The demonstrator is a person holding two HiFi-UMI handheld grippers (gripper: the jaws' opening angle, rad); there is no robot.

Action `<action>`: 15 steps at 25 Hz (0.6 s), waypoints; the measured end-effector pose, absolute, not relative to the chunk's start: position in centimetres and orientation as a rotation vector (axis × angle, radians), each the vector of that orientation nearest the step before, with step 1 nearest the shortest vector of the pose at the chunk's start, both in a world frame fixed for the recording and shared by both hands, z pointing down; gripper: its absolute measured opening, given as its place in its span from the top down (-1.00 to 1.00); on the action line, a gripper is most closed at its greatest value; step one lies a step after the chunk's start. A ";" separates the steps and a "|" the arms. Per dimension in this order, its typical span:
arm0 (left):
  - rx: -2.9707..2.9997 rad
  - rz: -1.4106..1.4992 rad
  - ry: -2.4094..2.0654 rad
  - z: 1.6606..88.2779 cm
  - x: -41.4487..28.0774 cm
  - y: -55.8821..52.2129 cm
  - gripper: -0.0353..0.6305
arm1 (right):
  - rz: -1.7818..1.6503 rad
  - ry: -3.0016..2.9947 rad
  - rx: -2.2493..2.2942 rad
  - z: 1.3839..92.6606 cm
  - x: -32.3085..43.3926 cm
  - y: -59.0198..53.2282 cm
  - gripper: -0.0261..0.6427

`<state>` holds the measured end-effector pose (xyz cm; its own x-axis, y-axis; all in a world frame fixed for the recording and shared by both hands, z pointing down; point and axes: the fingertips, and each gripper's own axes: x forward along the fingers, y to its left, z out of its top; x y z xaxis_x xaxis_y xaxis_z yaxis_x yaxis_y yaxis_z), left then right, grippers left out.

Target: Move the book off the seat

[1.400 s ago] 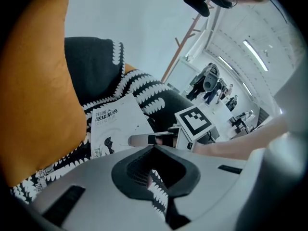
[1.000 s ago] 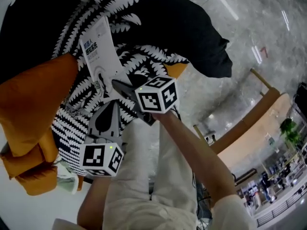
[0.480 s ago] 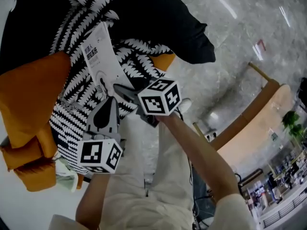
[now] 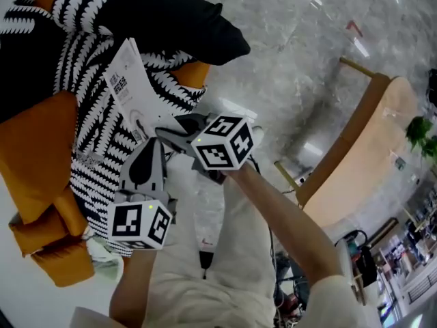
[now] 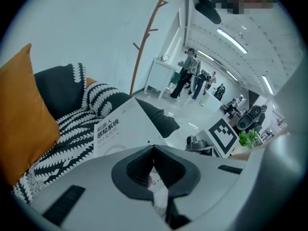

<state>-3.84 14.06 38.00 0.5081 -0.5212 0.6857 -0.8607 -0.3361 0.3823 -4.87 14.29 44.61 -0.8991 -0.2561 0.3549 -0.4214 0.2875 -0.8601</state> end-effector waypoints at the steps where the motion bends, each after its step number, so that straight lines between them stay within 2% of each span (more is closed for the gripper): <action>1: 2.029 0.585 -1.120 38.2 -4.5 15.1 0.87 | 1.667 -2.407 0.659 44.7 -5.3 15.3 0.78; 11: 2.166 0.608 -1.065 34.4 -6.5 23.9 0.87 | 1.669 -2.512 0.879 39.7 -5.8 23.7 0.78; 15: 1.818 0.601 -1.455 36.9 -5.8 21.9 0.87 | 1.712 -2.485 0.259 41.9 -6.0 22.1 0.78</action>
<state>-5.79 21.91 36.94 0.2540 -0.6281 0.7355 -0.9641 -0.1034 0.2447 -5.97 22.08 41.91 -0.9790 -0.0761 0.1893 -0.2040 0.3486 -0.9148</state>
